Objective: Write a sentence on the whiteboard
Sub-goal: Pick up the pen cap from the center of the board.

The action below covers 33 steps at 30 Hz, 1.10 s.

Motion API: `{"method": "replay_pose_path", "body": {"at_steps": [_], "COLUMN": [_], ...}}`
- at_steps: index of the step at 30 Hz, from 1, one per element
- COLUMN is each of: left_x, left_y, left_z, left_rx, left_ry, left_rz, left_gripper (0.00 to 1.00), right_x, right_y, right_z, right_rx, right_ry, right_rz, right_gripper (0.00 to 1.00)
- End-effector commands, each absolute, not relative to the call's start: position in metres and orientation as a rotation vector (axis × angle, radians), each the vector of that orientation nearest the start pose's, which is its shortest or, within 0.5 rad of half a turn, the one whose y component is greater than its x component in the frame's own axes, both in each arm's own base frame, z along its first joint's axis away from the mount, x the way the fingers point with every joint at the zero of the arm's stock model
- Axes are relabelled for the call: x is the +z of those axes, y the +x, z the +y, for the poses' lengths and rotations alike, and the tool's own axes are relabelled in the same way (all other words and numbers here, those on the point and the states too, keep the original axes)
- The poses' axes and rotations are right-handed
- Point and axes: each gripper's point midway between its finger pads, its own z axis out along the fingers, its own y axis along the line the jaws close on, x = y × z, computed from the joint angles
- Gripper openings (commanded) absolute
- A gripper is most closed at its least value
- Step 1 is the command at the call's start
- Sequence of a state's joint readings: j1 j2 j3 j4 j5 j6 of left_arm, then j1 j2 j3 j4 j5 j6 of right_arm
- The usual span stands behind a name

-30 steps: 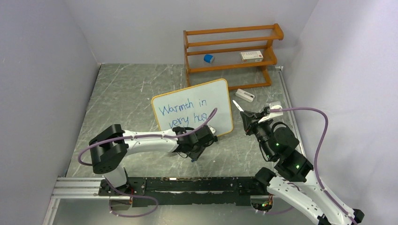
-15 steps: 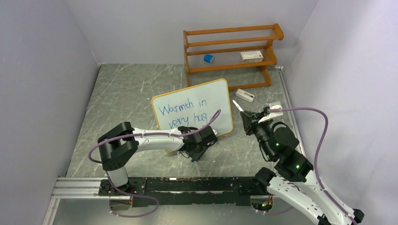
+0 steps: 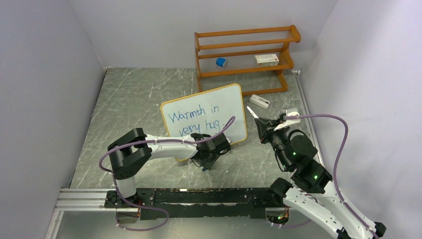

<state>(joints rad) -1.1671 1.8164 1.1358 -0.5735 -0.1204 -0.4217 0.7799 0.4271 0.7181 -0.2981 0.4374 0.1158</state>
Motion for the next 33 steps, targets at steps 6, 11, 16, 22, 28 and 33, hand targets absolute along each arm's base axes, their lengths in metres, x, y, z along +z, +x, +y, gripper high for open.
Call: {"method": "replay_pose_path", "body": {"at_steps": [6, 11, 16, 22, 28, 33], "left_x": [0.023, 0.040, 0.061, 0.111, 0.177, 0.225], "left_y": [0.137, 0.141, 0.147, 0.167, 0.195, 0.216], "left_z": [-0.324, -0.329, -0.332, -0.333, -0.320, -0.306], "left_rx": [-0.260, -0.330, -0.398, -0.544, -0.726, -0.795], "left_ry": [0.971, 0.910, 0.832, 0.624, 0.314, 0.094], "left_rz": [2.654, 2.624, 2.589, 2.488, 2.335, 2.186], "left_gripper": [0.07, 0.05, 0.05, 0.05, 0.05, 0.05], "right_x": [0.315, 0.312, 0.309, 0.309, 0.308, 0.310], "right_y": [0.213, 0.214, 0.215, 0.215, 0.214, 0.212], "right_z": [0.110, 0.112, 0.117, 0.123, 0.140, 0.162], "right_rx": [0.359, 0.359, 0.364, 0.383, 0.447, 0.542], "right_ry": [-0.173, -0.180, -0.198, -0.225, -0.284, -0.344], "right_rz": [1.553, 1.560, 1.571, 1.567, 1.541, 1.495], "right_gripper": [0.00, 0.00, 0.00, 0.00, 0.00, 0.00]}}
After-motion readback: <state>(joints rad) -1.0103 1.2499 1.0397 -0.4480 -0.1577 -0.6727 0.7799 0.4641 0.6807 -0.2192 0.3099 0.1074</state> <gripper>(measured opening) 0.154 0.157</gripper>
